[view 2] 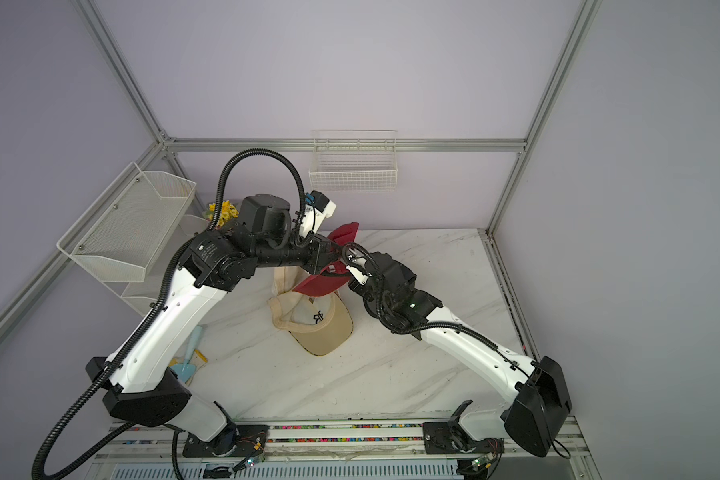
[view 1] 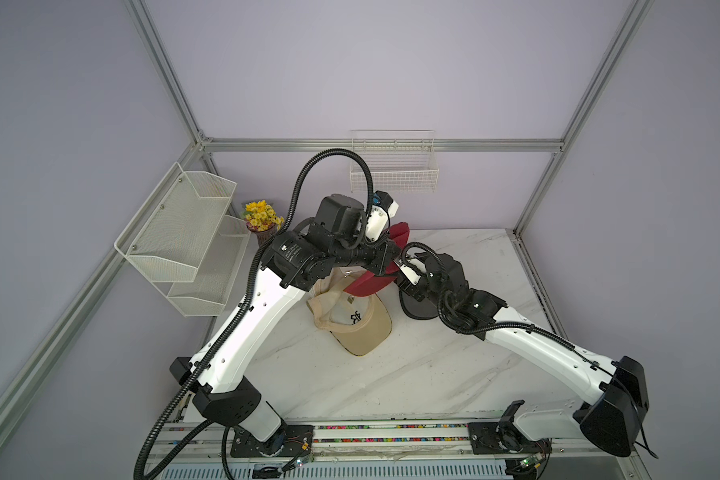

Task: Open the adjustable buckle of the baseball cap
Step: Pick up the baseball cap.

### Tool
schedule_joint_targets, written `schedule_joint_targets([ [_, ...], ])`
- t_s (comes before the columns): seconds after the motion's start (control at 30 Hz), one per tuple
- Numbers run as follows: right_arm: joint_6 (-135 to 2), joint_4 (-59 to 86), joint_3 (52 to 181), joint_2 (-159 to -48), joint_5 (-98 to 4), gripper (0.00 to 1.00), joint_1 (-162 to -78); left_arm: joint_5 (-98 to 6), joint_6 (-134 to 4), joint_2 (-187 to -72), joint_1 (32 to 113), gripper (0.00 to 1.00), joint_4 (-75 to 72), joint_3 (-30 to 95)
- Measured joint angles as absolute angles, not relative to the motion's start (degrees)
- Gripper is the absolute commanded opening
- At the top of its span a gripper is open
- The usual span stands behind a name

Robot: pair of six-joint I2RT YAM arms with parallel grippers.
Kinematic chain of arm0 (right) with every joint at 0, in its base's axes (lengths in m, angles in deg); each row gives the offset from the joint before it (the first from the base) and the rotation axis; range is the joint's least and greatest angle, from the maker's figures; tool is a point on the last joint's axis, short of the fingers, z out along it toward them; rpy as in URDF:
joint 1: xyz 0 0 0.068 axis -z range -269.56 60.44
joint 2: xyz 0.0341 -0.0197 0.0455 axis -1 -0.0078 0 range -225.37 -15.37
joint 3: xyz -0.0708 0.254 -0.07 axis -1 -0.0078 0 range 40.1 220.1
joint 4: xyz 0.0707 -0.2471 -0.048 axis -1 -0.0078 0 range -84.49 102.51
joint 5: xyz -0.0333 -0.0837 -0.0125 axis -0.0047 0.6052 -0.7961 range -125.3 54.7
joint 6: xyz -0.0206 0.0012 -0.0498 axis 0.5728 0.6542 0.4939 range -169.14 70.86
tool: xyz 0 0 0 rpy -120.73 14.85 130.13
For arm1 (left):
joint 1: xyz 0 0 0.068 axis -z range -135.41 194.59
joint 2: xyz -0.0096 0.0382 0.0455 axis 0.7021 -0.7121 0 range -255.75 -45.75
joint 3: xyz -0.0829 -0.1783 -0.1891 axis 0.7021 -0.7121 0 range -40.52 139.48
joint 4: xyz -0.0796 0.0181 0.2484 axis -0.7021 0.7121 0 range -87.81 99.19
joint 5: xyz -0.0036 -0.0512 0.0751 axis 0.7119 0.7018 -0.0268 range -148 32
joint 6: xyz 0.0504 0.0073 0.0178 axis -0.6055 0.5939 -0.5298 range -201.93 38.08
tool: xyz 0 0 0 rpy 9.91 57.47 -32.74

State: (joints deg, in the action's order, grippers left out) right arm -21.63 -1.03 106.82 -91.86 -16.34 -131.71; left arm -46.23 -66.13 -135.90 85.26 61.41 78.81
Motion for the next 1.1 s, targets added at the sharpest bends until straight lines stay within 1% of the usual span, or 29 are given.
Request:
schedule_joint_targets([
  [0.1, -22.6, -3.9, 106.7, -88.7, -17.9, 0.71, -131.8, -48.3, -66.5, -135.8, 85.3, 0.00, 61.7, 78.8],
  [0.3, -23.6, -5.1, 106.4, -82.0, -18.6, 0.71, -131.8, -50.3, -66.5, -135.9, 85.1, 0.00, 62.6, 78.8],
  [0.73, -24.7, -5.7, 104.0, -83.3, -22.3, 0.71, -132.8, -49.9, -66.3, -136.7, 85.2, 0.00, 62.8, 79.3],
  [1.1, -24.8, -5.9, 103.9, -82.8, -23.2, 0.71, -134.2, -49.3, -66.3, -137.7, 85.2, 0.00, 62.7, 80.5],
])
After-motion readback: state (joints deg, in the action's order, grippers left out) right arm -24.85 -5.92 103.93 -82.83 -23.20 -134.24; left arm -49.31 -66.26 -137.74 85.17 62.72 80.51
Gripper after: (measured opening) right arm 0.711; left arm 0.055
